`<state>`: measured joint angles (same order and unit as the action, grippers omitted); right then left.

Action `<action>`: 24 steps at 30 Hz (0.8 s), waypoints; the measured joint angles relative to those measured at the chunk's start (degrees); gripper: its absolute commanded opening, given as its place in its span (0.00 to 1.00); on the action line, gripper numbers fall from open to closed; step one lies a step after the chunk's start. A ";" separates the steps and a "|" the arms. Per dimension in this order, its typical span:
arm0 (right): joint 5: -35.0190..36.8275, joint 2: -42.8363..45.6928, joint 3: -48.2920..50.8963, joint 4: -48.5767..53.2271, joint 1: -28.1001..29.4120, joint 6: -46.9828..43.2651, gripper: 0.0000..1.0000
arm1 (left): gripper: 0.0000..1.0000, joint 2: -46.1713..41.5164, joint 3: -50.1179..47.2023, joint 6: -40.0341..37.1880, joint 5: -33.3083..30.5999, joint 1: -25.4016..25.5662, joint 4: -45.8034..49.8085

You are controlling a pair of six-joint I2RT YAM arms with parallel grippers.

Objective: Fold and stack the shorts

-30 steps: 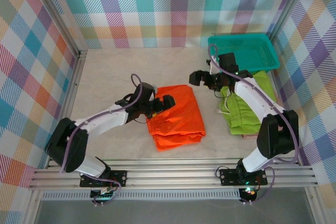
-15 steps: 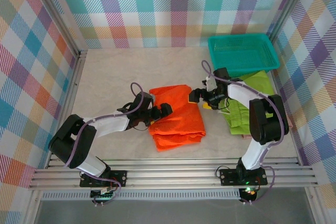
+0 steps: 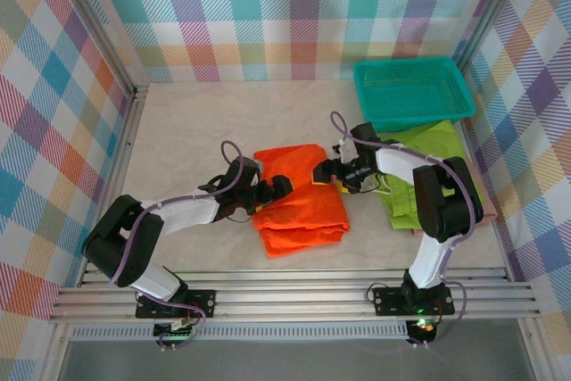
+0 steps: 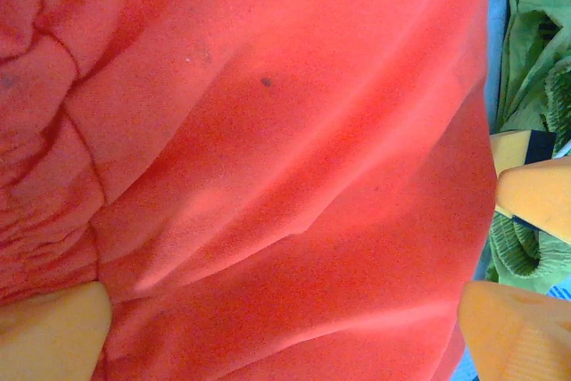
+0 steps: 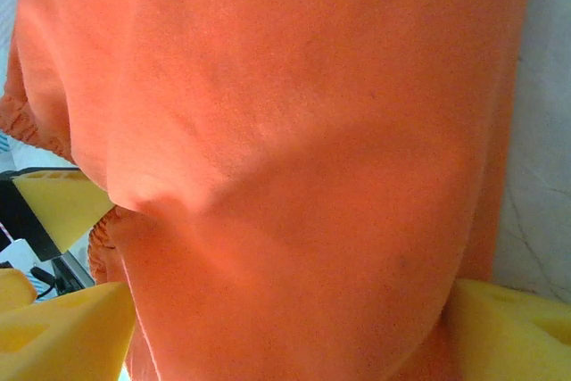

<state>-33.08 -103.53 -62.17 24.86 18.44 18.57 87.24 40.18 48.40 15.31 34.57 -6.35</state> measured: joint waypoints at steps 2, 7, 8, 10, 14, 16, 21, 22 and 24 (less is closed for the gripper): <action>0.02 -0.07 0.26 -0.48 0.24 0.26 0.87 | 1.00 -0.07 -0.15 -0.02 0.00 0.00 -0.11; 1.77 -0.17 0.26 -0.24 0.46 0.20 0.89 | 1.00 -0.15 -0.28 0.00 0.02 0.00 -0.33; 2.47 -0.17 0.26 -0.11 0.46 0.15 0.88 | 1.00 -0.15 -0.28 0.00 0.02 0.00 -0.33; 4.22 -0.17 0.26 0.39 0.46 0.00 0.89 | 1.00 -0.15 -0.28 0.00 0.00 0.00 -0.33; 6.73 -0.17 0.26 0.92 0.42 0.02 0.88 | 1.00 -0.15 -0.28 -0.02 0.00 0.00 -0.33; 7.08 -0.17 0.26 0.90 0.42 0.04 0.86 | 1.00 -0.15 -0.28 0.00 0.02 0.00 -0.35; 5.81 -0.96 0.26 0.20 0.90 0.44 0.79 | 1.00 -0.15 -0.28 0.00 0.00 -0.02 -0.37; 5.79 -1.11 0.26 0.04 1.20 0.50 0.78 | 1.00 -0.15 -0.28 0.00 0.00 0.00 -0.37; 5.33 -1.20 0.26 -0.31 1.79 0.70 0.76 | 1.00 -0.11 -0.28 0.00 0.02 -0.02 -0.44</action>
<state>-27.75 -104.73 -61.91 24.56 20.23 19.27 87.13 39.90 48.40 15.33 34.54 -6.79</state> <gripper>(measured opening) 0.781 0.998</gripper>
